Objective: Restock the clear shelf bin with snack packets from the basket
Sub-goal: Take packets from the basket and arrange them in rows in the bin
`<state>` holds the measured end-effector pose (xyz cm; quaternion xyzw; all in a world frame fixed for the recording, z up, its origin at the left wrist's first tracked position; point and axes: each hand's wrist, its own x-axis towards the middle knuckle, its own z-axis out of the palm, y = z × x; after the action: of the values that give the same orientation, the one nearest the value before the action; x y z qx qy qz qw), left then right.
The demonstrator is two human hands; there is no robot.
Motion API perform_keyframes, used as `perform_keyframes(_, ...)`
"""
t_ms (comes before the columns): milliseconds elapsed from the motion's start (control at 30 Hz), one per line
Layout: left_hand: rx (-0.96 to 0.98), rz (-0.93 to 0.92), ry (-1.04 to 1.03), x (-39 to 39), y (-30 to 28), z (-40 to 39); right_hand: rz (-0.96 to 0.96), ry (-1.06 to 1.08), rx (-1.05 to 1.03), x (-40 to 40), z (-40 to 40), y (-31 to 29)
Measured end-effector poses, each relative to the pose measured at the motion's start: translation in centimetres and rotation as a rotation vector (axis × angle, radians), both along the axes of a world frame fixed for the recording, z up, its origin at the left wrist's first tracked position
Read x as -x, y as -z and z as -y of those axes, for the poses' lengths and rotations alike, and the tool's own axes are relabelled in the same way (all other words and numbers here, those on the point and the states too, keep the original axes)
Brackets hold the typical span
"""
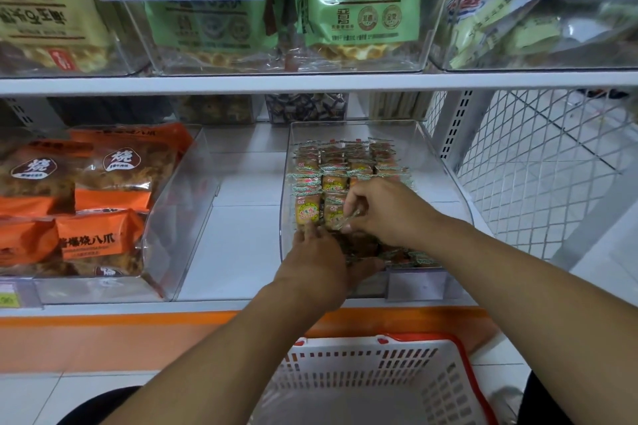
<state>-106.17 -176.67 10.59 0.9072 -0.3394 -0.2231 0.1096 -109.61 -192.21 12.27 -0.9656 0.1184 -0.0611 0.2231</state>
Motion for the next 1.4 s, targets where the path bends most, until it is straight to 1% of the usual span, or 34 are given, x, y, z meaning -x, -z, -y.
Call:
perform_keyframes(67,0.0,-0.002,-0.011,0.0,0.0,0.0,0.029,0.036,-0.041,-0.3,-0.1,0.4)
perform_keyframes(200,0.0,-0.001,-0.02,-0.1,0.1,0.1,0.06,0.117,-0.209,-0.7,-0.2,1.0)
perform_keyframes(233,0.002,0.001,-0.019,-0.2,0.1,0.1,0.059,0.12,-0.216,-0.8,-0.2,1.1)
perform_keyframes(400,-0.001,0.012,-0.008,-0.2,0.2,0.2,-0.024,0.081,0.041,-1.3,-0.5,1.5)
perform_keyframes(500,-0.012,0.017,-0.015,-0.1,0.2,0.2,-0.08,0.039,0.146,-1.6,-0.2,1.5)
perform_keyframes(567,-0.026,0.023,-0.015,-0.1,0.1,0.3,-0.105,0.039,0.153,-1.8,-0.2,1.6)
perform_keyframes(700,-0.047,0.034,-0.001,0.0,-0.2,0.3,-0.145,0.064,0.063,-2.3,0.0,1.7)
perform_keyframes(800,-0.032,0.025,-0.009,0.0,-0.3,0.3,-0.145,0.114,-0.117,-2.7,0.4,1.6)
perform_keyframes(867,-0.041,0.021,-0.007,-0.1,-0.3,0.4,-0.137,0.13,-0.186,-2.8,0.6,1.7)
perform_keyframes(900,-0.047,0.019,-0.007,-0.1,-0.3,0.4,-0.138,0.125,-0.177,-2.8,0.7,1.8)
perform_keyframes(967,-0.051,0.013,-0.01,-0.1,-0.3,0.4,-0.16,0.092,-0.074,-3.0,0.6,1.5)
perform_keyframes(1033,-0.049,0.02,-0.001,0.0,-0.3,0.4,-0.226,0.063,0.003,-3.3,0.6,1.2)
perform_keyframes(1067,-0.045,0.025,0.005,0.0,-0.3,0.4,-0.273,0.057,-0.023,-3.5,0.6,1.0)
perform_keyframes(1133,-0.037,0.028,-0.002,0.0,-0.1,0.4,-0.355,0.059,-0.161,-3.7,0.8,0.8)
perform_keyframes(1200,-0.03,0.027,-0.019,0.0,-0.1,0.4,-0.383,0.067,-0.251,-3.7,1.0,0.7)
perform_keyframes(1400,-0.017,0.032,-0.017,-0.1,0.0,0.4,-0.381,0.041,-0.313,-4.1,1.7,0.6)
